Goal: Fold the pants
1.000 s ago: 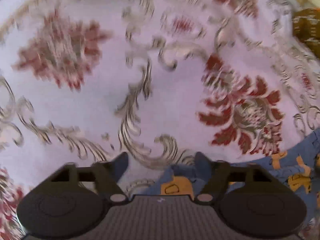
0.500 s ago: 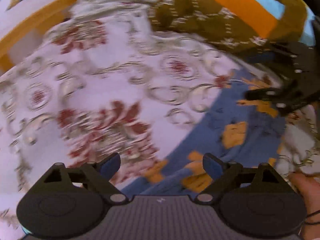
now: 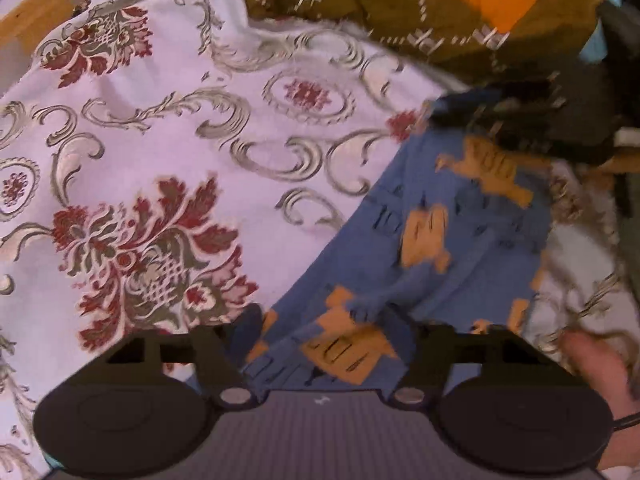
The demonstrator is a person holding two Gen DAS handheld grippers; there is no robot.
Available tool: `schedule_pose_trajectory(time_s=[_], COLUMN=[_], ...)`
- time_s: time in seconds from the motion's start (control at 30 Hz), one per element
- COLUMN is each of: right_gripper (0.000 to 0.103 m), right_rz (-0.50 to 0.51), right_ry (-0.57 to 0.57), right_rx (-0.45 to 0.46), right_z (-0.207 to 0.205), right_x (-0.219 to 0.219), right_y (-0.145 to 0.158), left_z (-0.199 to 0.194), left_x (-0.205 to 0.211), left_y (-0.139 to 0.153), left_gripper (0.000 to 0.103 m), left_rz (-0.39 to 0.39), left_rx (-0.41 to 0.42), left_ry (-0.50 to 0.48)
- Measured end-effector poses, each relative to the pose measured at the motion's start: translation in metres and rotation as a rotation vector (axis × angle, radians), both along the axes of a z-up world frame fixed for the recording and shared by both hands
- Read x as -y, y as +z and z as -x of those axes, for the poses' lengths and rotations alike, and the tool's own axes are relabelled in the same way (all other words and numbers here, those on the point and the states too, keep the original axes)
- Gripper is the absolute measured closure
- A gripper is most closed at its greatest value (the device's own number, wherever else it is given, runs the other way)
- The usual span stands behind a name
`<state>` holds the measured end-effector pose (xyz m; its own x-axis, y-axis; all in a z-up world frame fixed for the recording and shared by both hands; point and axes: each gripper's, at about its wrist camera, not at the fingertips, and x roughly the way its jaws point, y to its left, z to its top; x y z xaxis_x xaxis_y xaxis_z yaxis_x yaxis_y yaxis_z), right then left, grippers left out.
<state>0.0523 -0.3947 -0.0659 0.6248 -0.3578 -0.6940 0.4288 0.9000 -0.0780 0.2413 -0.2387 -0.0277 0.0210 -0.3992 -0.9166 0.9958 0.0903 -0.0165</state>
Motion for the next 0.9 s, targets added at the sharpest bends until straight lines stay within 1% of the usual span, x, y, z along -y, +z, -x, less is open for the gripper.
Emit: schedule_pose_trajectory(time_s=[0.07, 0.13, 0.2, 0.23, 0.3, 0.33, 0.37, 0.4, 0.47, 0.5, 0.57, 0.63, 0.7, 0.73, 0.8, 0.87, 0.9], right_gripper=[0.092, 0.092, 0.092, 0.092, 0.088, 0.084, 0.076, 0.072, 0.047, 0.044, 0.037, 0.03, 0.028, 0.025, 0.021, 0.021, 0.021], right_rz=[0.021, 0.064, 0.097, 0.088, 0.068, 0.081, 0.1, 0.127, 0.164, 0.174, 0.187, 0.154, 0.059, 0.008, -0.092, -0.145, -0.16], right_ry=[-0.038, -0.059, -0.073, -0.084, -0.096, -0.093, -0.086, -0.087, -0.093, -0.088, -0.075, -0.036, -0.019, -0.016, -0.011, -0.038, -0.075], right_rx=[0.019, 0.031, 0.021, 0.009, -0.016, -0.031, -0.044, -0.049, -0.039, -0.027, -0.017, -0.01, 0.009, 0.02, 0.025, -0.016, -0.046], right_z=[0.007, 0.014, 0.015, 0.013, 0.008, 0.006, 0.005, 0.006, 0.012, 0.017, 0.026, 0.033, 0.04, 0.043, 0.05, 0.052, 0.052], right_x=[-0.002, -0.006, -0.005, -0.001, 0.005, 0.005, 0.004, 0.002, -0.004, -0.007, -0.017, -0.028, -0.039, -0.042, -0.05, -0.054, -0.054], right_y=[0.007, 0.012, 0.011, 0.009, 0.003, 0.0, -0.002, -0.002, 0.003, 0.007, 0.013, 0.018, 0.02, 0.02, 0.016, 0.009, 0.003], left_z=[0.002, 0.004, 0.005, 0.005, 0.005, 0.007, 0.009, 0.012, 0.021, 0.028, 0.038, 0.048, 0.055, 0.056, 0.055, 0.053, 0.054], left_x=[-0.001, -0.002, -0.002, -0.001, -0.001, -0.002, -0.003, -0.006, -0.017, -0.026, -0.047, -0.07, -0.089, -0.098, -0.114, -0.129, -0.136], left_y=[0.0, 0.002, 0.002, 0.002, 0.001, 0.0, 0.001, 0.002, 0.007, 0.01, 0.015, 0.014, 0.008, 0.003, -0.01, -0.022, -0.024], left_gripper=[0.043, 0.04, 0.026, 0.024, 0.023, 0.022, 0.019, 0.017, 0.014, 0.01, 0.007, 0.006, 0.005, 0.005, 0.005, 0.005, 0.005], left_rz=[-0.003, 0.021, 0.05, 0.058, 0.066, 0.071, 0.078, 0.091, 0.141, 0.181, 0.246, 0.272, 0.252, 0.227, 0.135, 0.061, 0.054], left_rx=[0.014, 0.038, 0.065, 0.071, 0.06, 0.054, 0.056, 0.065, 0.089, 0.091, 0.069, 0.033, 0.007, -0.016, -0.077, -0.113, -0.101], left_ry=[0.006, 0.026, 0.065, 0.081, 0.107, 0.12, 0.133, 0.15, 0.213, 0.26, 0.333, 0.4, 0.458, 0.488, 0.559, 0.609, 0.613])
